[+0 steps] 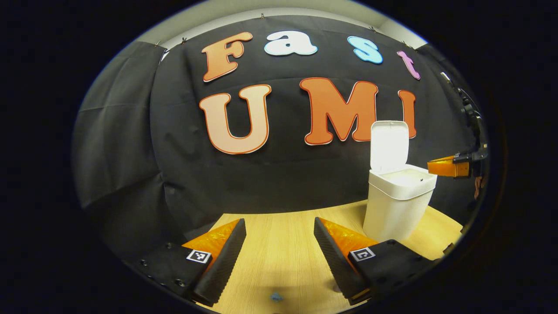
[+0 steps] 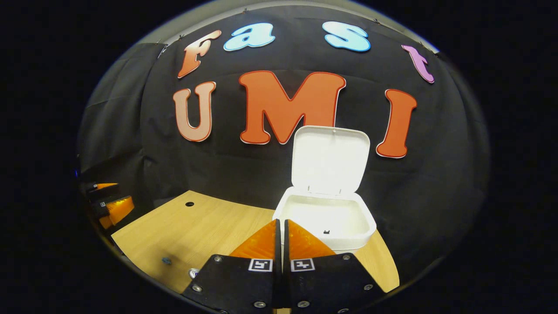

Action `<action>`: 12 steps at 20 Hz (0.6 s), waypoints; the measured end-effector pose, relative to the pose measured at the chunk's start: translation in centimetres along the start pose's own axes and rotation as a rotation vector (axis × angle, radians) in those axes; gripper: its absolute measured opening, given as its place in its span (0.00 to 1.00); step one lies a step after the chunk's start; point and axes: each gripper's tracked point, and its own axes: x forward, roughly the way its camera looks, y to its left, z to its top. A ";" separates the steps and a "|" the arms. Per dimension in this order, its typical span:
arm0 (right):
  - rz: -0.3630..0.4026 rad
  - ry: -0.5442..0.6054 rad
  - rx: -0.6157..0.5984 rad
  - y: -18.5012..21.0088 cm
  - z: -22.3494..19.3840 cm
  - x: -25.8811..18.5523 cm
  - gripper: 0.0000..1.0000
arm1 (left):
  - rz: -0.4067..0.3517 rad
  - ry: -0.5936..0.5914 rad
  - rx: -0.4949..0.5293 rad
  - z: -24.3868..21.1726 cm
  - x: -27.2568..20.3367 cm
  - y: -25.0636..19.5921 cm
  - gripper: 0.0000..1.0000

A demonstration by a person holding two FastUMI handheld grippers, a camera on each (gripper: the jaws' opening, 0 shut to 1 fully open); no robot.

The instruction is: Press the lid of the desktop garbage bin to open it, pick up the crumpled paper on the desktop and throw it into the bin, then pick up the pop can on the desktop and drop it into the bin, and finally close the garbage bin lid.

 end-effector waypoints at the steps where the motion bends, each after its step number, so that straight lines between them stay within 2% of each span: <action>1: 0.012 0.019 -0.011 0.6 -0.8 0.0 0.01 | -0.001 0.007 -0.001 -0.2 -0.1 -0.1 1.00; 3: 0.027 0.041 -0.033 1.7 -2.1 -0.1 0.01 | -0.005 0.023 -0.001 -0.6 -0.2 -0.1 1.00; 6: 0.097 0.055 -0.020 4.2 -3.5 -0.4 0.04 | -0.007 0.049 -0.015 -1.2 -0.5 -0.2 1.00; 7: 0.112 0.061 -0.018 4.8 -3.9 -0.4 0.11 | -0.007 0.057 -0.020 -1.5 -0.6 -0.3 1.00; 11: 0.180 0.092 -0.026 7.2 -6.1 -0.5 0.29 | -0.020 0.104 -0.035 -2.7 -0.9 -0.4 0.97; 12: 0.190 0.097 -0.032 7.5 -6.6 -0.5 0.40 | -0.022 0.117 -0.040 -3.2 -1.2 -0.5 1.00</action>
